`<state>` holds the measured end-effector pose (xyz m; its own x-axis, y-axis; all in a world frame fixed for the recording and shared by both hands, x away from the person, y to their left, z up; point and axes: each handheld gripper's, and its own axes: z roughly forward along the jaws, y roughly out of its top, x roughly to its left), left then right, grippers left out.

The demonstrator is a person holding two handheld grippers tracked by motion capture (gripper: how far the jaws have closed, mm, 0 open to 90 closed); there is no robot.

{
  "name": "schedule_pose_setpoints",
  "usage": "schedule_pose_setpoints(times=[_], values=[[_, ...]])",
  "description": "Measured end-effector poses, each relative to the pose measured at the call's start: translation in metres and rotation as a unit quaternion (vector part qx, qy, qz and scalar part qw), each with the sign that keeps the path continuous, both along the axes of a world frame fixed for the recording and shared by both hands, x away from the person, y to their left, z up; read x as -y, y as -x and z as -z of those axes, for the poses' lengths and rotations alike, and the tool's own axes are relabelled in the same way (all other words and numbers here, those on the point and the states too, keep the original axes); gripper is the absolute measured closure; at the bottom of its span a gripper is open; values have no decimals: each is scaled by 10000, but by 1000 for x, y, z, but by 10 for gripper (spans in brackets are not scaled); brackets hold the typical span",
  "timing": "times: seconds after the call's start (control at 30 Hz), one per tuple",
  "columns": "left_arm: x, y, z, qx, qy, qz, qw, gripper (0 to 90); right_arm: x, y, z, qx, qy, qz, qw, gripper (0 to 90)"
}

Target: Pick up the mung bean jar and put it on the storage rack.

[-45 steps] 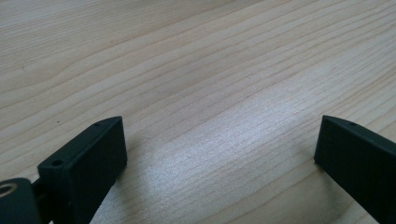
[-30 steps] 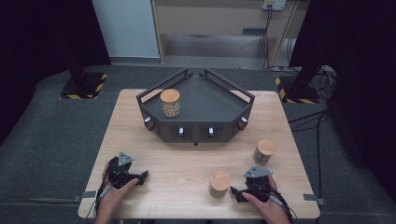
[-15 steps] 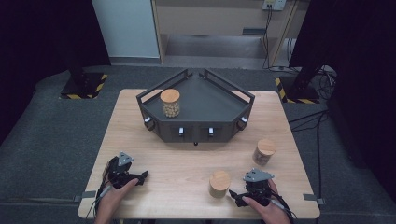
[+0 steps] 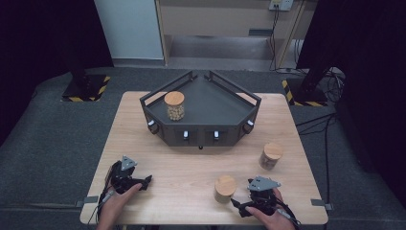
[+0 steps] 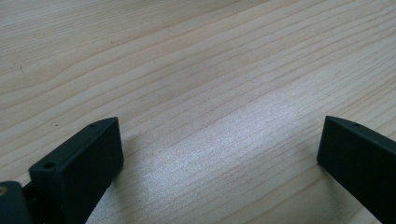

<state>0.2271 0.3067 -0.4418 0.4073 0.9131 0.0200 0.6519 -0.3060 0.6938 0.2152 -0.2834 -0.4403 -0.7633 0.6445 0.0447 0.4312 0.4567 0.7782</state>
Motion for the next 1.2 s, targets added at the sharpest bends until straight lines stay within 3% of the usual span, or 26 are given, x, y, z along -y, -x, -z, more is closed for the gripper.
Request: schedule_pose_setpoints(times=[0.7,0.97,1.2], values=[[0,0,0,-1,1,-1,10000,0,-11,7,7,256,-498,-207,9982,34],[0,0,0,-1,0,-1,10000,0,-22,7,9,322,-540,-324,9975,33],[0,0,0,-1,0,-1,10000,0,-29,10,11,454,-601,-269,9968,44]])
